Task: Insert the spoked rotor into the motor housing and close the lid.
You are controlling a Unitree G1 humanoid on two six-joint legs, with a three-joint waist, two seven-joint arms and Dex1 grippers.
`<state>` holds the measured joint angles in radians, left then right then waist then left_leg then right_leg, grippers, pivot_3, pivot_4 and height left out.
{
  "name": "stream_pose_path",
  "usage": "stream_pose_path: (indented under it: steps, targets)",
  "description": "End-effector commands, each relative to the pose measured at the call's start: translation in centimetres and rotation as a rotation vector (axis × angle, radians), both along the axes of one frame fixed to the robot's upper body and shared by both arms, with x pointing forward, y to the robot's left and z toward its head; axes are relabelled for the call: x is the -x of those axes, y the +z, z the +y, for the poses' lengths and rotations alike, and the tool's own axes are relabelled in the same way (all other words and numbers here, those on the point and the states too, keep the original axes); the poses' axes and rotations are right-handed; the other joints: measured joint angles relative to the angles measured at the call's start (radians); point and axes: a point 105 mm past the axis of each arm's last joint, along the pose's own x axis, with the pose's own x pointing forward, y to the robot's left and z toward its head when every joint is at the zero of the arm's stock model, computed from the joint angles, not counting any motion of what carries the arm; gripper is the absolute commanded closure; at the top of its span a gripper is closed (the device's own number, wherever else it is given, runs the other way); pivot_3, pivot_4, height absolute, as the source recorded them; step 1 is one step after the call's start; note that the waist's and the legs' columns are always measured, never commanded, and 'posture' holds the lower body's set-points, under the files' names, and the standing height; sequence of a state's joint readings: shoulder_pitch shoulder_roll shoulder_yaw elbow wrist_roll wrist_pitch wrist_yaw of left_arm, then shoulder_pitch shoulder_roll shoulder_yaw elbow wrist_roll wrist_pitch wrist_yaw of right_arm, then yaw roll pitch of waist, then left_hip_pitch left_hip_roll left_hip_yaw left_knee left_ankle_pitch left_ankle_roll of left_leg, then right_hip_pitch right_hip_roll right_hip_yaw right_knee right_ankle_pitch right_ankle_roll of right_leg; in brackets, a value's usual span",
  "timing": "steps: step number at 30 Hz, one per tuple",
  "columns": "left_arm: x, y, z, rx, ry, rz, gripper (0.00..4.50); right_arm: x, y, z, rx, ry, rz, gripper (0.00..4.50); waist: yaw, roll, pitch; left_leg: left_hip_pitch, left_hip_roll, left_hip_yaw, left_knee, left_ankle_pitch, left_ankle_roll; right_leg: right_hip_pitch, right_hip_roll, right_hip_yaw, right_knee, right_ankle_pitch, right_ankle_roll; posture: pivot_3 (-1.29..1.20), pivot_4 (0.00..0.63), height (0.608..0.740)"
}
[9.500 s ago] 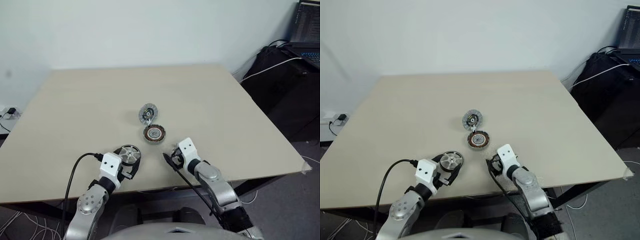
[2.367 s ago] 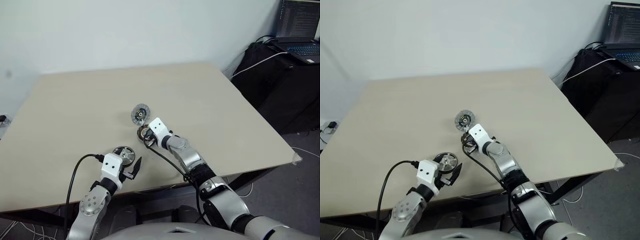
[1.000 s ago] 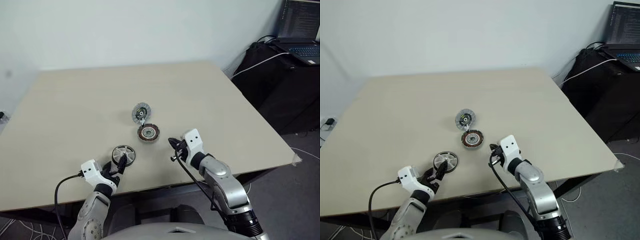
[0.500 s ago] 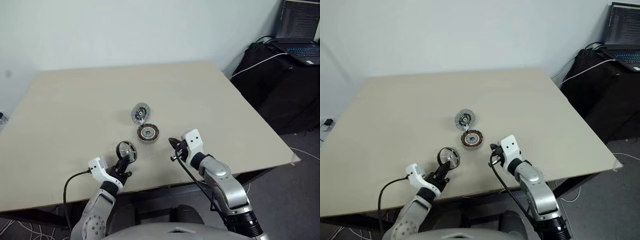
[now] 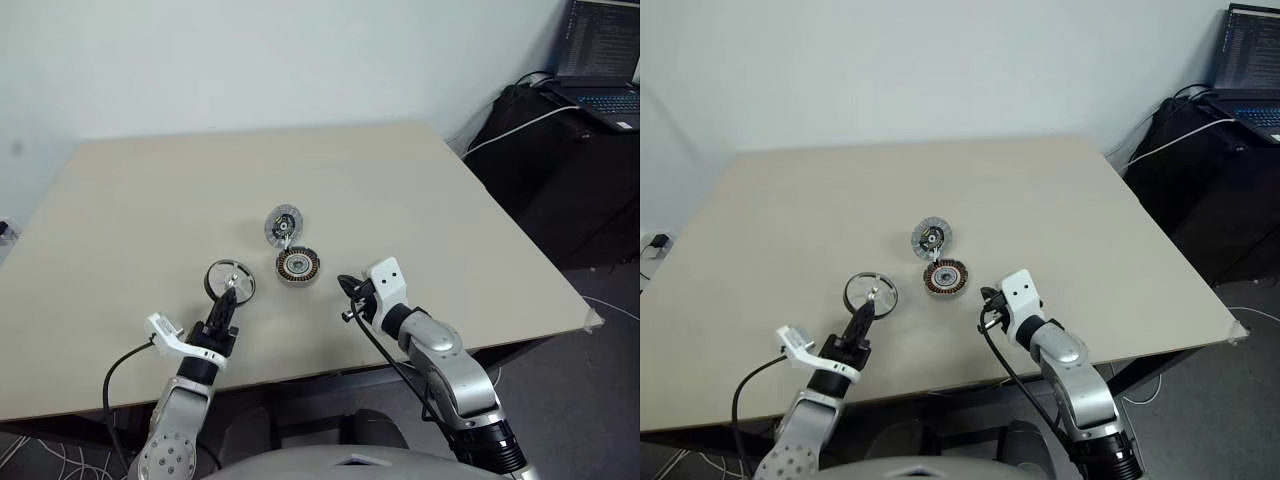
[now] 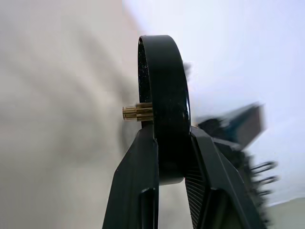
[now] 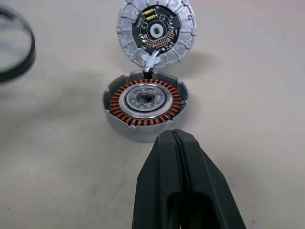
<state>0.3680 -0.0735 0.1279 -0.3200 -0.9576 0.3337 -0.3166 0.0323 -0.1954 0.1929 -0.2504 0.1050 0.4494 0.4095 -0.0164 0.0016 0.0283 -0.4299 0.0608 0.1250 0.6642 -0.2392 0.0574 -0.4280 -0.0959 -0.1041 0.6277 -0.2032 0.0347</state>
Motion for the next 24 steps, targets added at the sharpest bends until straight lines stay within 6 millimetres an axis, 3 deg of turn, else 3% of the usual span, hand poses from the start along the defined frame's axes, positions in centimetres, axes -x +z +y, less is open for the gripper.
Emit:
stream_pose_path:
  steps: [1,9,17,24]
  targets:
    - [-1.9,1.6,-2.9,0.069,-0.055,-0.08,4.07,-0.3,1.6,0.5,-0.022,0.011,-0.052,4.5,0.001,0.0,0.0,0.0,0.0,0.0,0.0,0.0,0.0,0.0,0.0,0.0,0.0,0.0,0.0,0.0,0.0,0.74]
    - [-4.8,1.5,-7.3,0.184,-0.226,-0.041,4.07,-0.1,1.8,0.3,-0.025,-0.01,-0.057,4.5,0.003,0.0,-0.001,0.0,0.0,-0.001,0.001,0.0,0.0,0.001,0.002,0.001,0.001,0.0,0.0,0.0,0.0,0.74]
    - [-6.4,-0.3,-8.7,0.259,-0.24,0.058,4.07,0.1,1.9,0.0,-0.028,-0.037,-0.058,4.5,0.003,0.0,-0.001,0.001,0.0,-0.001,0.003,0.0,0.0,0.002,0.004,0.002,0.001,0.001,0.001,0.0,0.0,0.74]
    - [-6.9,-0.3,-10.3,0.302,-0.273,0.052,4.07,0.3,1.8,0.3,-0.031,-0.03,-0.055,4.5,0.004,-0.001,-0.001,0.0,0.0,-0.002,0.003,0.0,0.0,0.002,0.004,0.002,0.001,0.001,0.001,0.0,0.0,0.74]
